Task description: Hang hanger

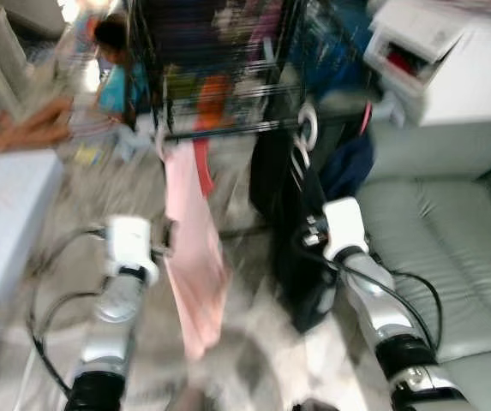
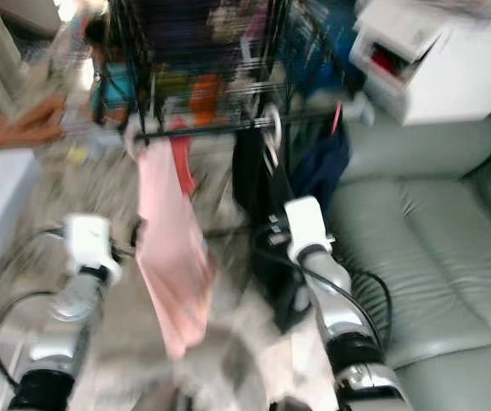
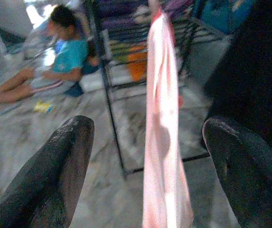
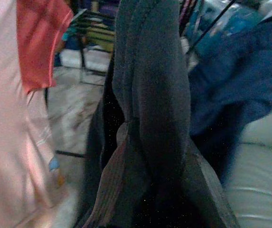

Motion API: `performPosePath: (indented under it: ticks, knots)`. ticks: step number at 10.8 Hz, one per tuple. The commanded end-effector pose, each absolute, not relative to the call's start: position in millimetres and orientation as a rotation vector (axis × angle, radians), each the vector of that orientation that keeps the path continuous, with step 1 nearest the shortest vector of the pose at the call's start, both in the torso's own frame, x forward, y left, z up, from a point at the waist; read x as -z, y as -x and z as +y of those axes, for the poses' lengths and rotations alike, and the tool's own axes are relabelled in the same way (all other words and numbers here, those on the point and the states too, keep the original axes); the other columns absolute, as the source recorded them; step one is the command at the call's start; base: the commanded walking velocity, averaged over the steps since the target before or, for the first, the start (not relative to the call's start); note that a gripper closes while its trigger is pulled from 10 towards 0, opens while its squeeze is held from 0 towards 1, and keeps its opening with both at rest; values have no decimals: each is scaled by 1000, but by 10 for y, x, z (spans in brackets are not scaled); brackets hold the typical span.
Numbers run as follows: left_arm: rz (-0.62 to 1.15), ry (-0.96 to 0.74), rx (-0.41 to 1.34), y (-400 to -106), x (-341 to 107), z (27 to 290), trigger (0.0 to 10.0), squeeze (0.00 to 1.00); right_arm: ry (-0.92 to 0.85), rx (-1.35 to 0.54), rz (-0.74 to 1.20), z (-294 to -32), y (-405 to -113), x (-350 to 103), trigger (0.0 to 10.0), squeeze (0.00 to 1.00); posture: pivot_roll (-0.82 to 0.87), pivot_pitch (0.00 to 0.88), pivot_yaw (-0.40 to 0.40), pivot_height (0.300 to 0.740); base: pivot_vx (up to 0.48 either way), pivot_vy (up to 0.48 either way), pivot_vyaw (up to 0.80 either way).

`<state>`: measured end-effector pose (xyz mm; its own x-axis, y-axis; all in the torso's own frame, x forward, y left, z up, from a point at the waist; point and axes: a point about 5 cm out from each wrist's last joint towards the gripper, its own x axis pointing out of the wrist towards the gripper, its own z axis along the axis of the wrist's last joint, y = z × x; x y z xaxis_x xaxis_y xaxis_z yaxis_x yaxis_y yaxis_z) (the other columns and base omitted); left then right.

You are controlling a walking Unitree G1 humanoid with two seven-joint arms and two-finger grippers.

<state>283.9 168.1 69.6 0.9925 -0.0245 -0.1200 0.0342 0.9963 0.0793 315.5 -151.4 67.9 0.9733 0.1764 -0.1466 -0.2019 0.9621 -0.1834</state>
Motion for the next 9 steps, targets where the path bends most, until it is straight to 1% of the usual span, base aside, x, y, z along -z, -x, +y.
performPosePath:
  ticks: [1,4,6,8,9]
  knots:
    - [98,-100,17,-2848,-758,1759,10000,0,189,-186,69,-1433,-3246,-826,10000,0,48,0,20,740,0,0,0]
    - [99,-89,18,-2818,-752,1768,10000,0,154,-142,113,-1489,-3294,-795,10000,0,57,0,21,740,0,0,0]
    - [105,-81,36,-2750,-720,1724,10000,0,129,-114,175,-1542,-3374,-759,10000,0,62,0,23,740,0,0,0]
    - [98,-78,37,-2737,-737,1749,10000,0,145,-159,160,-1496,-3387,-783,10000,0,62,0,22,740,270,0,0]
    - [97,-72,37,-2748,-742,1761,10000,0,151,-169,153,-1472,-3371,-771,10000,0,62,0,20,740,424,0,788]
